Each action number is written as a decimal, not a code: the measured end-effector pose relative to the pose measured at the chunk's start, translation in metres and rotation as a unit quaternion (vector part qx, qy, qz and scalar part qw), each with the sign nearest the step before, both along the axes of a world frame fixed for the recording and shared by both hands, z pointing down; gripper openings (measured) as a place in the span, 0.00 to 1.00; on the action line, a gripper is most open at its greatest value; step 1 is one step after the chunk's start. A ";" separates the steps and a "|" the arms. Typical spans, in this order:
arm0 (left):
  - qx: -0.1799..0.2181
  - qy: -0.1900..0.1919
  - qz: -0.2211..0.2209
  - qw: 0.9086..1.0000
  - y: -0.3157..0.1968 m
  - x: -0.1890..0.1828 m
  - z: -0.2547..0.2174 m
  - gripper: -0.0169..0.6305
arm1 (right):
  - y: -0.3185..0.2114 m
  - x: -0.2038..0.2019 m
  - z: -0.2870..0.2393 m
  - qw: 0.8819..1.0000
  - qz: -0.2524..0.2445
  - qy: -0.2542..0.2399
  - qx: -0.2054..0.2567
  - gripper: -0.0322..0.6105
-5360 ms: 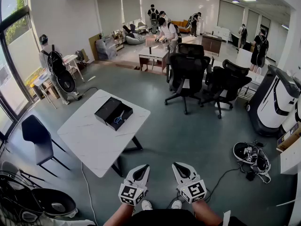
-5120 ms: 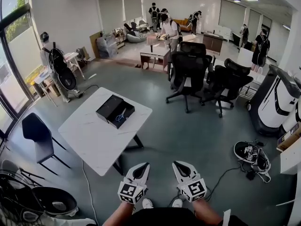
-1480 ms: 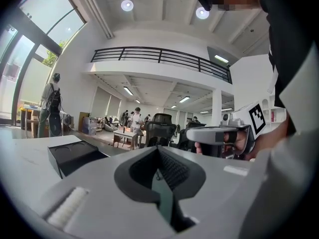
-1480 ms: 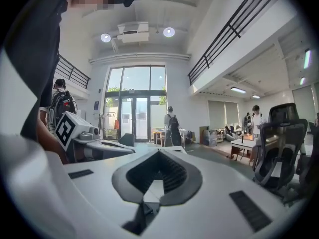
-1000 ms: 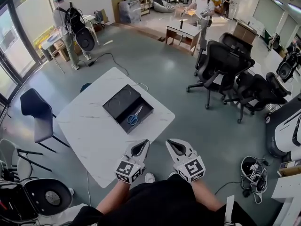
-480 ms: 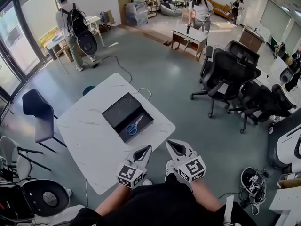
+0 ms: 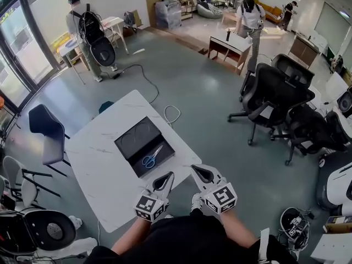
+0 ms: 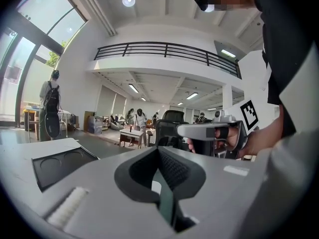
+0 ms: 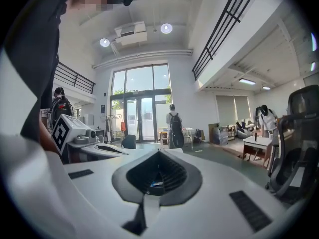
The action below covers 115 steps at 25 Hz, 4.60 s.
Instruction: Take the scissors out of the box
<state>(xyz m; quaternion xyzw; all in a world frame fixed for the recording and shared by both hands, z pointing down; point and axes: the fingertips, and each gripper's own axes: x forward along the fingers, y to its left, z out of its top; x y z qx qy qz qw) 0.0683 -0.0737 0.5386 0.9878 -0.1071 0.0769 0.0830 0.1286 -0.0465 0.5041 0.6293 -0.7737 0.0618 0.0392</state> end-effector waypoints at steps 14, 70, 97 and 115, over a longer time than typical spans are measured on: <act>0.021 -0.027 -0.078 0.996 -0.017 0.064 0.007 0.04 | -0.033 0.068 0.009 0.996 -0.088 -0.013 0.003 0.06; 0.051 -0.129 -0.271 0.953 -0.212 -0.037 0.049 0.04 | -0.246 -0.018 0.031 0.959 -0.280 0.008 -0.038 0.06; -0.053 -0.478 -0.042 0.876 -0.162 -0.032 0.209 0.09 | -0.236 -0.034 0.031 0.948 -0.317 -0.012 -0.030 0.06; -0.047 -0.564 0.038 0.824 -0.157 -0.037 0.258 0.18 | -0.243 -0.021 0.033 0.950 -0.311 -0.013 -0.036 0.06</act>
